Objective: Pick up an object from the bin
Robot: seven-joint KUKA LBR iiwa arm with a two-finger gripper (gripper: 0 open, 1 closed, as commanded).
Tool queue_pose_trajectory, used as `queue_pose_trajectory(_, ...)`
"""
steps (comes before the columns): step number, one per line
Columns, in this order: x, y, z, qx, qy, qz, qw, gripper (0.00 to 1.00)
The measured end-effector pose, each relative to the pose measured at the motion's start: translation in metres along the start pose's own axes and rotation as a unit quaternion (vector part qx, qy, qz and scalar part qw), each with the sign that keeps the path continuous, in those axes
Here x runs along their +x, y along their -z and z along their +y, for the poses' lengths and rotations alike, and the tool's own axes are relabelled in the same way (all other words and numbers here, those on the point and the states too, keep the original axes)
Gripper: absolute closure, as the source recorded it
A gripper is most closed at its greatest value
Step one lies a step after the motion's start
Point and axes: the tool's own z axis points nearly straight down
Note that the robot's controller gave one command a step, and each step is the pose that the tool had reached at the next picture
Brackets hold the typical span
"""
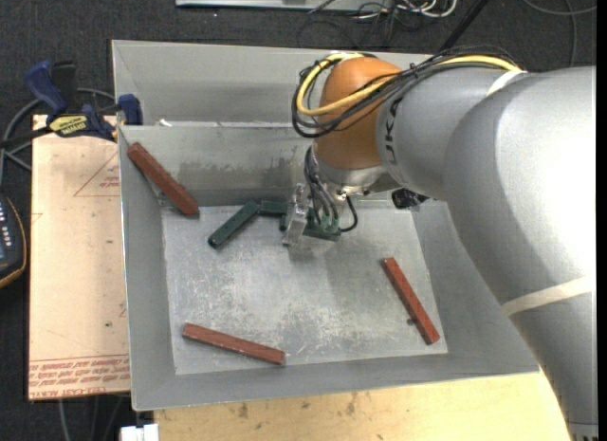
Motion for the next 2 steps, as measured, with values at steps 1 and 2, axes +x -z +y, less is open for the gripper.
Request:
queue_pose_trajectory(1,0.0029,-0.0026,0.0001,0.001,0.001,0.0051,1.0000,0.00)
queue_pose_trajectory(2,0.0006,-0.0003,0.0003,0.000,0.000,0.0012,1.0000,1.00)
